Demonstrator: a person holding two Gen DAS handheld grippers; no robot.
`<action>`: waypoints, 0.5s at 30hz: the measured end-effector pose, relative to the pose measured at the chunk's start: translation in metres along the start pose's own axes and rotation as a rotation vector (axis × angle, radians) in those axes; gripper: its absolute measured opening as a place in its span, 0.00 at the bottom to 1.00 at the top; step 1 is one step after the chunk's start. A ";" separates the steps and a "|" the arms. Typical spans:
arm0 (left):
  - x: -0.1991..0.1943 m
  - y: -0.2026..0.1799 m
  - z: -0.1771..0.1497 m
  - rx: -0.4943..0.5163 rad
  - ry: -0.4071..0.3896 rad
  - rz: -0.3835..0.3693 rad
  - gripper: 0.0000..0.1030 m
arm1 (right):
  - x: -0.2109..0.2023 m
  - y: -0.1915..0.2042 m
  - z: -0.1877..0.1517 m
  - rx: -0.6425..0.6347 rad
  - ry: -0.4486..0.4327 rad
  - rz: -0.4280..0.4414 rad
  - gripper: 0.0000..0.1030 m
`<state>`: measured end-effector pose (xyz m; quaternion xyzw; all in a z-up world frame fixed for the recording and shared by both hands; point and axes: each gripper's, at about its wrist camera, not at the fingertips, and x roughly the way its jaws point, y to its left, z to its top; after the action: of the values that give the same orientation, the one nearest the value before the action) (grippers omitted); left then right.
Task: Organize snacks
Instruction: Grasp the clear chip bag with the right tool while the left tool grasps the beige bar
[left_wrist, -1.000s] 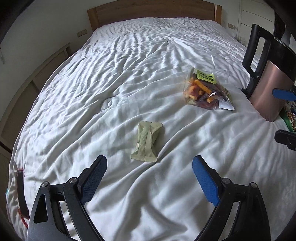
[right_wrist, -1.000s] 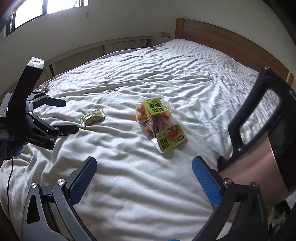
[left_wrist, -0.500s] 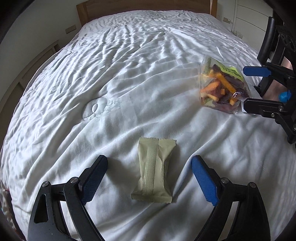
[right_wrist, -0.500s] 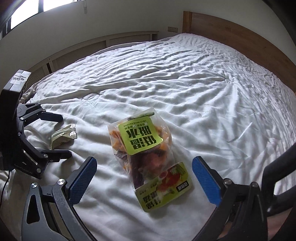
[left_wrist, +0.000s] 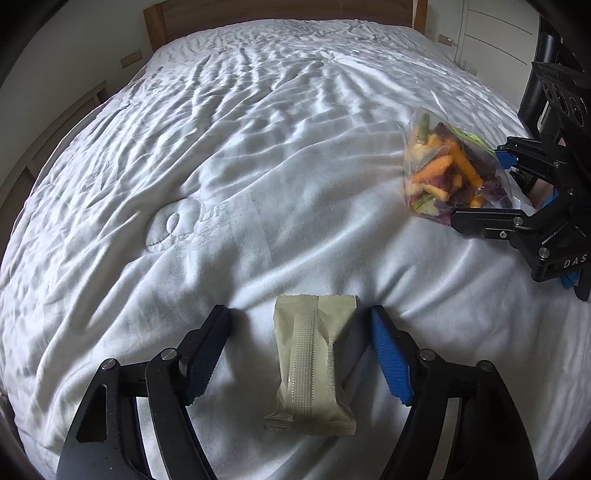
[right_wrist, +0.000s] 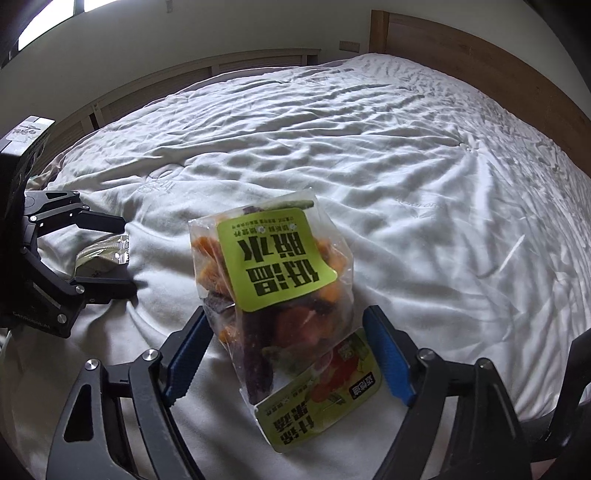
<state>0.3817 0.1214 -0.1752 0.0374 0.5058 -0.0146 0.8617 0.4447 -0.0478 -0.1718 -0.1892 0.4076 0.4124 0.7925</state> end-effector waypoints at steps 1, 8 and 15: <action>0.000 0.001 0.000 -0.003 -0.001 -0.005 0.64 | 0.000 0.000 0.000 0.001 -0.002 0.000 1.00; -0.004 0.005 -0.003 0.001 -0.010 -0.026 0.52 | 0.000 0.002 0.002 -0.007 -0.011 -0.003 1.00; -0.006 0.006 -0.006 0.013 -0.014 -0.020 0.31 | -0.001 0.004 0.001 -0.004 -0.013 0.000 1.00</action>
<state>0.3741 0.1274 -0.1720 0.0376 0.5002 -0.0268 0.8647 0.4416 -0.0452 -0.1706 -0.1881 0.4017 0.4143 0.7947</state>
